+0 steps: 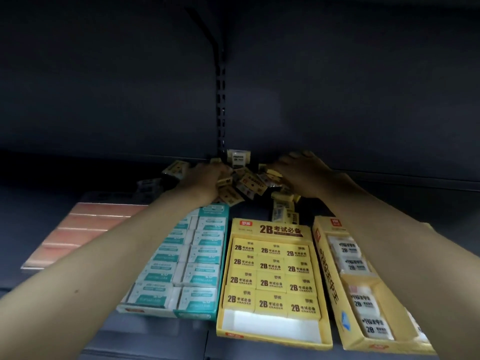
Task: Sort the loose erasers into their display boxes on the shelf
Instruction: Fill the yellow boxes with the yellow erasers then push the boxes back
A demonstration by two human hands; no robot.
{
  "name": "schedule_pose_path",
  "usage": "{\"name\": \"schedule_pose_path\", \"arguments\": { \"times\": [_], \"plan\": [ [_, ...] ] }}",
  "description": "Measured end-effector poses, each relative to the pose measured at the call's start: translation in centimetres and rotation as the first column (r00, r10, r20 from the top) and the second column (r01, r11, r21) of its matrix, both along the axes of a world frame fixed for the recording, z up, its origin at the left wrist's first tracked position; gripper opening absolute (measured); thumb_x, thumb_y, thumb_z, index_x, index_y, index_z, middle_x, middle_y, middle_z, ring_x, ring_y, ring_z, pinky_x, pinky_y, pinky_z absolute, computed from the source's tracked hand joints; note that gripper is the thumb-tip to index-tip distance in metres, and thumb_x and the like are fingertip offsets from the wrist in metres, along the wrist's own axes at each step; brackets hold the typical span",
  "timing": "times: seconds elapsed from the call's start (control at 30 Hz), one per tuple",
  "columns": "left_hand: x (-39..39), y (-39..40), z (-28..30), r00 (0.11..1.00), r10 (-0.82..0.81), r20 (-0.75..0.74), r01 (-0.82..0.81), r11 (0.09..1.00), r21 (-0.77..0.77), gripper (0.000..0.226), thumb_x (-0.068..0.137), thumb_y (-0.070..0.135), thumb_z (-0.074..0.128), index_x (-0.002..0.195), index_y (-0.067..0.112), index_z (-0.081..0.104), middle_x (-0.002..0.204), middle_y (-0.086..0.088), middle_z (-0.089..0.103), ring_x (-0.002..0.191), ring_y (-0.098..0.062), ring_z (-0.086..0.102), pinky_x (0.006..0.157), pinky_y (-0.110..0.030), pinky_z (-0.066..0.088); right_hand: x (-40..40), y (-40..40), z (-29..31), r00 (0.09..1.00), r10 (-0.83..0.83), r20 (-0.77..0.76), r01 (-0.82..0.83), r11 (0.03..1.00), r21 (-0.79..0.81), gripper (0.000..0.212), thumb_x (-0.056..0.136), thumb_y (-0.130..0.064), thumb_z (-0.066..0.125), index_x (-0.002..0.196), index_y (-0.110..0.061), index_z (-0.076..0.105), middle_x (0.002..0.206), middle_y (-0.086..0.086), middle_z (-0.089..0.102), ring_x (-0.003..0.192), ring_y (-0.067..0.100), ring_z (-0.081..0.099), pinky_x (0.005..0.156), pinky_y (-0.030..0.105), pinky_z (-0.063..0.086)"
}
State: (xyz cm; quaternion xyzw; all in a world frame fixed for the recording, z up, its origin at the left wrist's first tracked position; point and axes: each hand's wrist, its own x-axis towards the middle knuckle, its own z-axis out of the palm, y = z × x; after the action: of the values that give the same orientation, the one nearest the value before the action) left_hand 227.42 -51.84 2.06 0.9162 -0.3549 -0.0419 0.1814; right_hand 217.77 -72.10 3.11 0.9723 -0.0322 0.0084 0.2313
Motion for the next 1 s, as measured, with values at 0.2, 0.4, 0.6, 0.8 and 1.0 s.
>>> {"name": "schedule_pose_path", "arguments": {
  "times": [0.2,0.4,0.6,0.8,1.0],
  "plan": [
    [0.1,1.6,0.6,0.998,0.038,0.051,-0.031,0.991,-0.127,0.055,0.088,0.0,0.053,0.137,0.023,0.043,0.134,-0.008,0.049,0.118,-0.025,0.049,0.092,-0.027,0.039,1.1,-0.1,-0.3,1.0,0.018,0.012,-0.018,1.0,0.004,0.068,0.087,-0.03,0.06,0.146,-0.031,0.026,0.143,-0.001,0.041,0.134,0.022,0.035,0.106,0.038,0.028],
    [-0.7,2.8,1.5,0.983,0.029,-0.183,-0.096,0.923,-0.372,0.034,0.09,0.009,0.056,0.122,0.021,0.059,0.118,0.0,0.061,0.101,-0.011,0.054,0.085,-0.022,0.041,1.5,-0.4,-1.1,0.998,-0.053,0.044,0.046,0.985,0.166,0.061,0.086,-0.021,0.063,0.14,-0.026,0.036,0.136,0.007,0.045,0.124,0.03,0.046,0.098,0.038,0.041],
    [-1.5,3.4,1.7,0.944,0.044,-0.327,-0.193,0.878,-0.439,0.032,0.092,0.014,0.053,0.121,0.028,0.055,0.102,0.008,0.057,0.072,0.001,0.051,0.051,-0.01,0.039,1.3,0.0,-1.2,0.994,-0.104,0.044,0.089,0.963,0.256,0.06,0.084,-0.019,0.065,0.135,-0.02,0.034,0.136,0.015,0.047,0.12,0.035,0.051,0.095,0.041,0.044],
    [-2.6,2.7,1.6,0.882,-0.04,-0.469,-0.239,0.821,-0.519,0.065,0.086,0.001,0.056,0.139,0.033,0.035,0.127,0.001,0.051,0.103,-0.017,0.058,0.09,-0.033,0.051,0.6,0.2,-1.6,0.988,-0.121,0.092,0.091,0.955,0.281,0.06,0.088,-0.023,0.06,0.139,-0.023,0.029,0.136,0.014,0.046,0.12,0.035,0.049,0.094,0.041,0.043],
    [-3.6,1.5,1.5,0.888,-0.025,-0.458,-0.233,0.835,-0.499,0.036,0.086,0.0,0.053,0.109,0.028,0.056,0.096,0.011,0.052,0.094,-0.015,0.06,0.087,-0.035,0.053,0.5,0.3,-1.4,0.985,-0.129,0.111,0.083,0.935,0.344,0.054,0.087,-0.016,0.06,0.133,-0.021,0.033,0.135,0.013,0.046,0.116,0.034,0.051,0.091,0.042,0.046]
  ]
}}
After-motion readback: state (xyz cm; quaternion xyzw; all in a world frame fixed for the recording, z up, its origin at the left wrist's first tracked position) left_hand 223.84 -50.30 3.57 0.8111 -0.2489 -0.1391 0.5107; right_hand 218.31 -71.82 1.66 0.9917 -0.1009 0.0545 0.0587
